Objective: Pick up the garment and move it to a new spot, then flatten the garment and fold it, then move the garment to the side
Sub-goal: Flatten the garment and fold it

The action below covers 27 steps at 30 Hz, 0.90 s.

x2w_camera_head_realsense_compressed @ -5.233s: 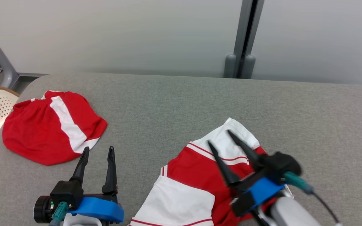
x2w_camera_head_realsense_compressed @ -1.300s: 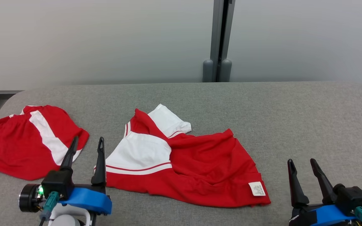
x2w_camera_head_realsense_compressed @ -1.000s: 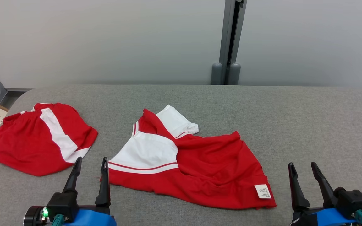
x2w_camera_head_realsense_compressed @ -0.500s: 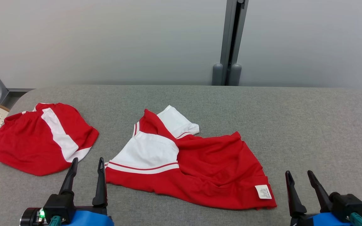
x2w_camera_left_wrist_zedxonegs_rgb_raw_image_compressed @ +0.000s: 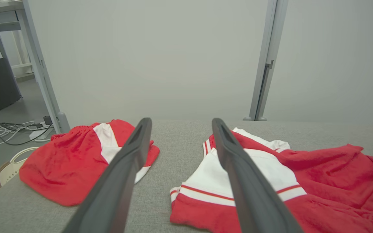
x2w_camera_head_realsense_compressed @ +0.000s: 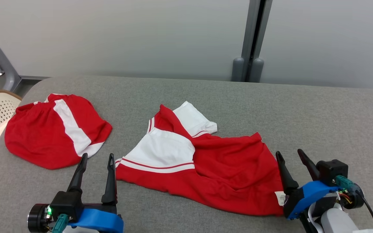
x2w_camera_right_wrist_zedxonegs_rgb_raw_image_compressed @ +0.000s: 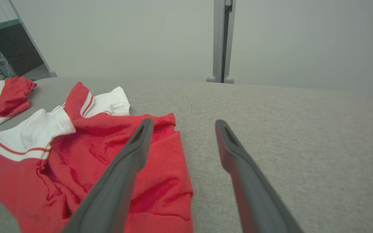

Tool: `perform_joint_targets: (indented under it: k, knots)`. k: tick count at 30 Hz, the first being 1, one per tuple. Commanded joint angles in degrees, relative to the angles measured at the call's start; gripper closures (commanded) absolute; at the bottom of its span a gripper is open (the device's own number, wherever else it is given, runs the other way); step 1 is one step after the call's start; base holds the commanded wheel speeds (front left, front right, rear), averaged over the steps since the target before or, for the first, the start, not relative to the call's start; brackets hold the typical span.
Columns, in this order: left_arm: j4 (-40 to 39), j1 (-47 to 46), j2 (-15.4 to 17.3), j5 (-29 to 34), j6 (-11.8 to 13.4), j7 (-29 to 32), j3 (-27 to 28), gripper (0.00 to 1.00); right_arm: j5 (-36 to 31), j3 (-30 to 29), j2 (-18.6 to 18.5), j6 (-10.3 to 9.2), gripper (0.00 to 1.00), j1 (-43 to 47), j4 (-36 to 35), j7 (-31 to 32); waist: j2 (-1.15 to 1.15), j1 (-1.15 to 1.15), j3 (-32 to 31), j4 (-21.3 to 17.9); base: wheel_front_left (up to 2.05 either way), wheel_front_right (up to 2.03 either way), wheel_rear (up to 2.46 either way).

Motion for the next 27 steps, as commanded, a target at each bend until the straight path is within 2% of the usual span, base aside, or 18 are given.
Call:
perform_joint_targets:
  k: [1, 11, 12, 13, 16, 21, 27]
  knots:
    - [0.1, -1.0, 0.0, 0.2, -0.1, -0.1, 0.1, 0.00, 0.4, 0.3, -0.6, 0.01, 0.00, -1.1, 1.9, 0.2, 0.00, 0.00, 0.9, 1.0, 0.00, 0.00, 0.00]
    - [0.6, -2.3, -0.6, 0.0, -0.6, -0.1, 0.3, 0.00, 3.2, 3.1, -0.2, 0.01, 0.00, -5.9, 18.9, -0.6, 0.00, 0.00, 3.4, 2.8, 0.00, 0.00, 0.00]
    - [0.6, -2.4, -0.7, 0.0, -0.6, -0.1, 0.4, 0.00, 3.5, 3.6, -0.1, 0.01, 0.68, -6.6, 19.9, -0.9, 0.00, 0.00, 3.5, 2.8, 0.00, 0.00, 0.00]
    - [0.6, -2.5, -0.7, 0.0, -0.6, -0.1, 0.3, 0.00, 3.6, 4.1, -0.3, 0.01, 1.00, -7.3, 20.4, -1.7, 0.00, 0.00, 3.7, 2.8, 0.00, 0.00, 0.00]
    - [0.8, -2.8, -0.8, -0.1, -0.6, -0.1, 0.4, 0.00, 4.1, 5.5, -0.2, 0.01, 1.00, -9.0, 21.5, -3.1, 0.00, 0.00, 3.9, 2.5, 0.00, 0.00, 0.00]
    - [1.0, -3.3, -0.9, -0.3, -0.6, -0.1, 0.0, 0.00, 1.2, 8.5, 0.0, 0.01, 1.00, -12.0, 19.9, -4.4, 0.00, 0.00, 3.8, 2.3, 0.00, 0.00, 0.00]
    - [1.1, -3.2, -1.0, -0.6, -0.5, -0.1, -0.8, 0.00, -2.9, 16.1, 1.3, 0.01, 1.00, -11.8, 17.9, -4.7, 0.00, 0.00, 3.9, 2.8, 0.00, 0.00, 0.00]
